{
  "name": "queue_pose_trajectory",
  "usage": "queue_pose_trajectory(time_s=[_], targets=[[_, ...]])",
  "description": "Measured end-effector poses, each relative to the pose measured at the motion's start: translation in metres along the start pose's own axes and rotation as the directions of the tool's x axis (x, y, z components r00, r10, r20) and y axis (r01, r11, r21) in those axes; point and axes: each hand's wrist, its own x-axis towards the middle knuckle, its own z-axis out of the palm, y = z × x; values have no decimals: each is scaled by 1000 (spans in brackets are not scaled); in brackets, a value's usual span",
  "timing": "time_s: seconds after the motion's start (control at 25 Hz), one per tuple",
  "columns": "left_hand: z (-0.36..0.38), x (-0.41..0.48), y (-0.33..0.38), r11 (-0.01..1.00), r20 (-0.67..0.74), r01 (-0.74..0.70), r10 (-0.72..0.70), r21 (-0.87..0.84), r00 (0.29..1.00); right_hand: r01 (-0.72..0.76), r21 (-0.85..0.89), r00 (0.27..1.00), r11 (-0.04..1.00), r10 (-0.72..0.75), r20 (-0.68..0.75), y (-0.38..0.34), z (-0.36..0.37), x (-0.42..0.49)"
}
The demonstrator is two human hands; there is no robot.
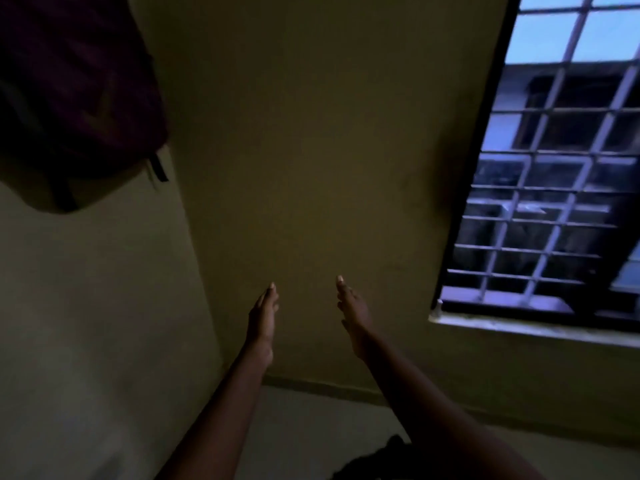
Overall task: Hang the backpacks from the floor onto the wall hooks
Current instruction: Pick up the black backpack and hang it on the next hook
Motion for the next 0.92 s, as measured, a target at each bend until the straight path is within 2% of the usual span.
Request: queue_pose_trajectory(time_s=[0.12, 0.24, 0.4, 0.56, 0.72, 0.84, 0.92], targets=[[19, 7, -48, 994, 72, 94, -98, 56, 993, -57, 7, 994, 998, 57, -94, 42, -18, 6], [35, 25, -99, 971, 153, 203, -221, 122, 963, -181, 90, 959, 979, 196, -207, 98, -28, 22], [47, 52, -179, 903, 214, 297, -370, 309, 904, -350, 145, 856, 926, 379, -353, 189, -38, 43], [50, 73, -321, 775, 239, 385, -552, 502, 799, -493, 208, 732, 845, 532, -425, 331, -50, 66], [35, 91, -488, 678, 182, 476, -661, 559, 728, -638, 61, 671, 767, 593, -444, 501, -50, 87], [13, 104, -607, 625, 116, 547, -711, 557, 694, -655, -272, 743, 705, 534, -404, 625, -44, 106], [0, 112, -683, 598, 85, 584, -735, 549, 673, -603, -518, 796, 606, 494, -349, 707, -45, 124]])
